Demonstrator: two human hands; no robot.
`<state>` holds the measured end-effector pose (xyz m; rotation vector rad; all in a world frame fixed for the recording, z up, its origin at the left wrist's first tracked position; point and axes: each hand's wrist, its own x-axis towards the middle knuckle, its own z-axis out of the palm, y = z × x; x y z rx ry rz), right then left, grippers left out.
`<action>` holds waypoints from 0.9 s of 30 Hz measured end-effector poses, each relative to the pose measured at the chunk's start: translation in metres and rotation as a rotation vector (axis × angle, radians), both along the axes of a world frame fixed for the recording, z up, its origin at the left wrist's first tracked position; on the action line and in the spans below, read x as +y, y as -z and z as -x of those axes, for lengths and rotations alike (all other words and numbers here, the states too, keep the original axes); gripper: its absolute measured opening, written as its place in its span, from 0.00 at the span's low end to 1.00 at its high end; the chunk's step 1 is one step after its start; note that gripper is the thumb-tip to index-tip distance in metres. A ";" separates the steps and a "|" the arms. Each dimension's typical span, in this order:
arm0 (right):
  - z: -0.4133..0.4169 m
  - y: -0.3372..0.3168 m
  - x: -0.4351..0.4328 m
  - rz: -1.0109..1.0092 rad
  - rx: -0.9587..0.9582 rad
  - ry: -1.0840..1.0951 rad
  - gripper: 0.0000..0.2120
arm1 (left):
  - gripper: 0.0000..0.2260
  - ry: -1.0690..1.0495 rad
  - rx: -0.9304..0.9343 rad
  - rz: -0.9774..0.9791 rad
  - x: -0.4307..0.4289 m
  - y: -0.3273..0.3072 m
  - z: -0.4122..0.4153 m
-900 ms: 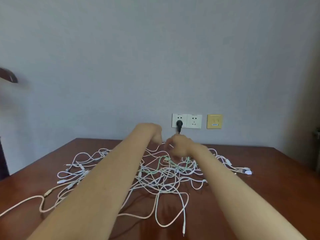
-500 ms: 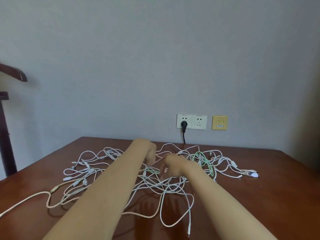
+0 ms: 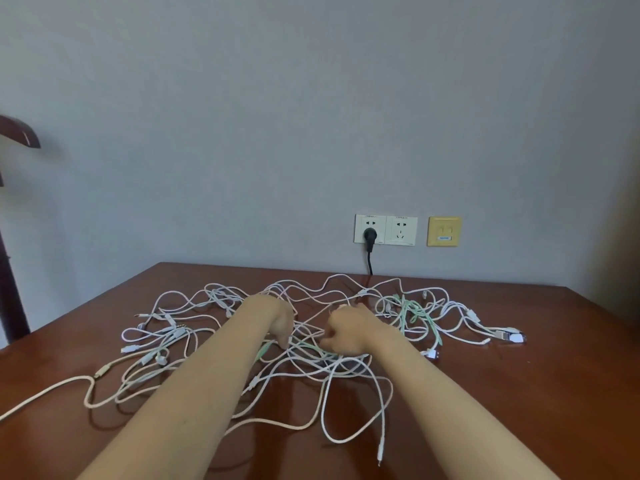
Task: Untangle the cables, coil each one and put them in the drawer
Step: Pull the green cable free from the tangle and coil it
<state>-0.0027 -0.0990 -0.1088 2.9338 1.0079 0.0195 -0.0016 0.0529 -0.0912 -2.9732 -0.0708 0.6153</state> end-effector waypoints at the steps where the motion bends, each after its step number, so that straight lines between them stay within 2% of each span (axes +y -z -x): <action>1: 0.001 -0.001 -0.002 -0.014 0.023 0.012 0.15 | 0.20 -0.003 -0.005 0.019 0.001 0.001 0.001; 4: 0.001 -0.005 -0.007 -0.027 0.113 0.033 0.17 | 0.17 -0.019 0.015 0.065 0.007 0.007 -0.002; 7: 0.001 -0.006 -0.011 -0.054 0.251 0.039 0.10 | 0.12 -0.054 0.114 0.178 0.013 0.012 -0.007; 11: 0.002 -0.012 -0.013 0.021 0.221 0.061 0.14 | 0.15 -0.136 0.223 0.426 0.009 0.004 -0.002; 18: -0.024 -0.024 -0.035 -0.494 0.039 0.170 0.11 | 0.15 -0.112 0.079 0.599 0.006 -0.005 -0.005; 20: -0.032 -0.026 -0.046 -0.693 0.024 0.234 0.09 | 0.14 -0.105 0.073 0.636 0.004 -0.005 -0.007; 22: -0.038 -0.028 -0.057 -0.889 0.018 0.299 0.09 | 0.09 -0.078 0.048 0.713 0.003 -0.006 -0.009; 25: -0.043 -0.026 -0.070 -1.051 0.025 0.347 0.09 | 0.08 -0.040 -0.048 0.832 -0.008 -0.008 -0.012; 27: -0.046 -0.022 -0.075 -1.164 0.054 0.357 0.11 | 0.10 0.001 -0.179 0.834 -0.020 -0.009 -0.016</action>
